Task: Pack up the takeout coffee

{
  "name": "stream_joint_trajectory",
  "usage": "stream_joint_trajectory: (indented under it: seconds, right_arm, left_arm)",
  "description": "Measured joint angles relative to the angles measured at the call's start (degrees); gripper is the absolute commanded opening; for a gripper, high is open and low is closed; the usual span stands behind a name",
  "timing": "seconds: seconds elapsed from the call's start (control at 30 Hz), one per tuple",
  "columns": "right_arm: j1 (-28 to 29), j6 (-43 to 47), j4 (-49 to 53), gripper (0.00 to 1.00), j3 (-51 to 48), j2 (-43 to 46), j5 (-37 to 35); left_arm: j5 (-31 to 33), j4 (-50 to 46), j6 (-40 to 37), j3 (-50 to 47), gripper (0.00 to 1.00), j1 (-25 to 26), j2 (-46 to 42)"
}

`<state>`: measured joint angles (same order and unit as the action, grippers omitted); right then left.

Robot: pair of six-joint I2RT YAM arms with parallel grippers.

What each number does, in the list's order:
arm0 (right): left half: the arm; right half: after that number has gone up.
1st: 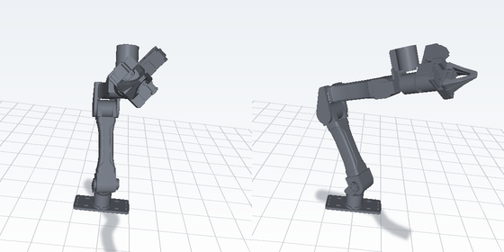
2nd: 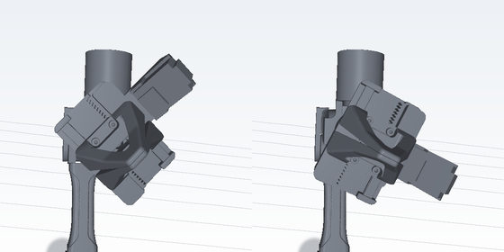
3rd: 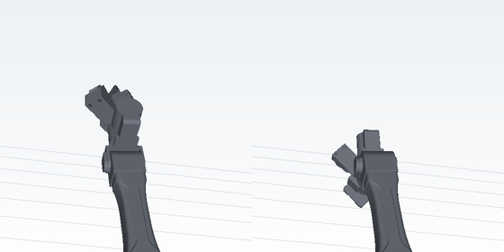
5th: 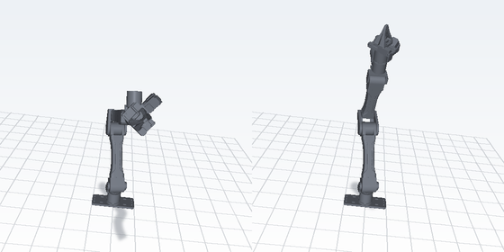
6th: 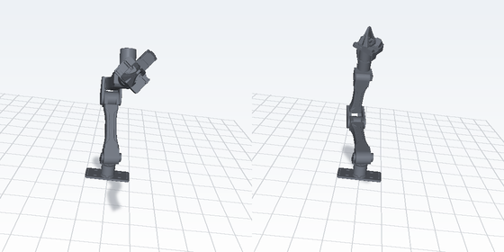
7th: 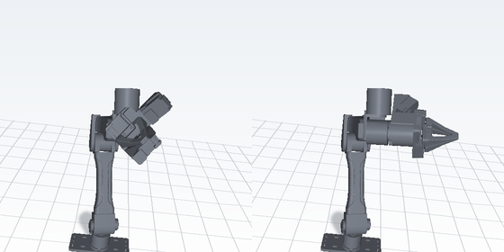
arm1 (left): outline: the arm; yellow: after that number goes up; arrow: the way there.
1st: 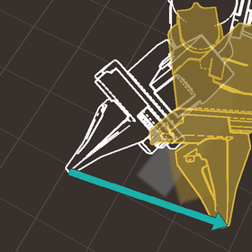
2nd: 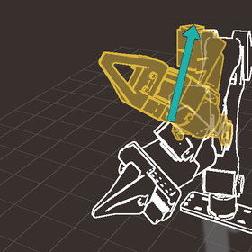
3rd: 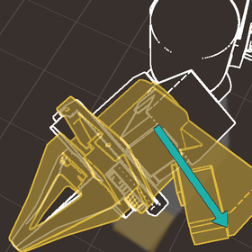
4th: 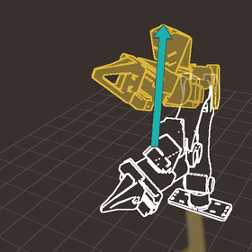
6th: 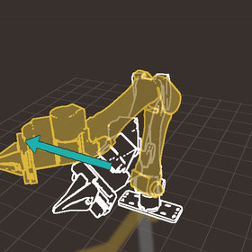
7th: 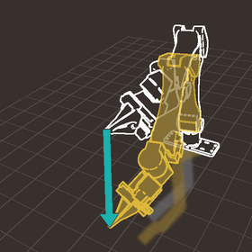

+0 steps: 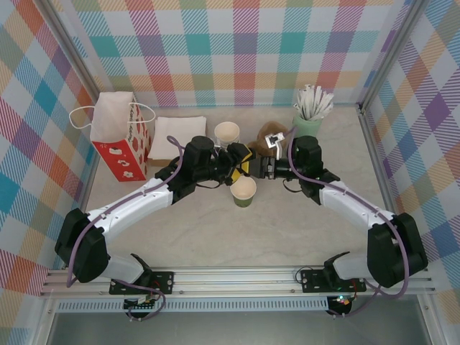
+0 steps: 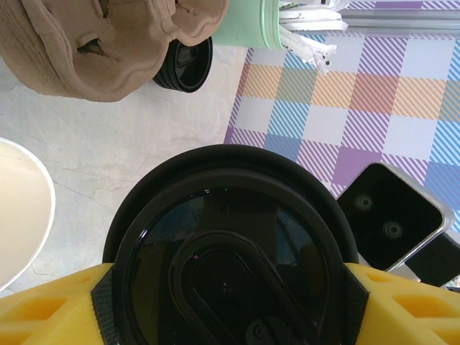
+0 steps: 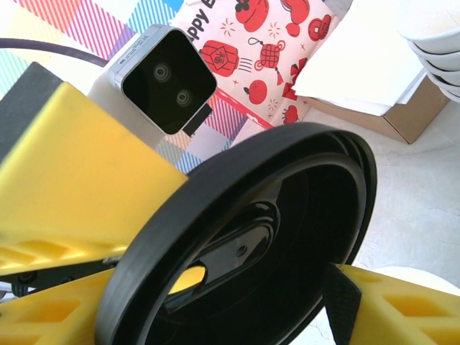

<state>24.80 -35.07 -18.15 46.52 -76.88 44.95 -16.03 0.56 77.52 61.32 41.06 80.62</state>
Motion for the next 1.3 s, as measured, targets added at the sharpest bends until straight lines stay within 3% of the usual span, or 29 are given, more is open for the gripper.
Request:
stream_joint_trajectory:
  seconds: [1.0, 1.3]
  right_arm:
    - [0.0, -1.55, -2.21, 0.5, 0.74, -1.2, 3.96]
    - [0.0, -1.27, -0.85, 0.52, 0.74, -1.42, 3.48]
  left_arm:
    - [0.02, 0.07, 0.02, 0.0, 0.73, 0.0, 1.18]
    - [0.02, 0.02, 0.02, 0.0, 0.72, 0.0, 1.64]
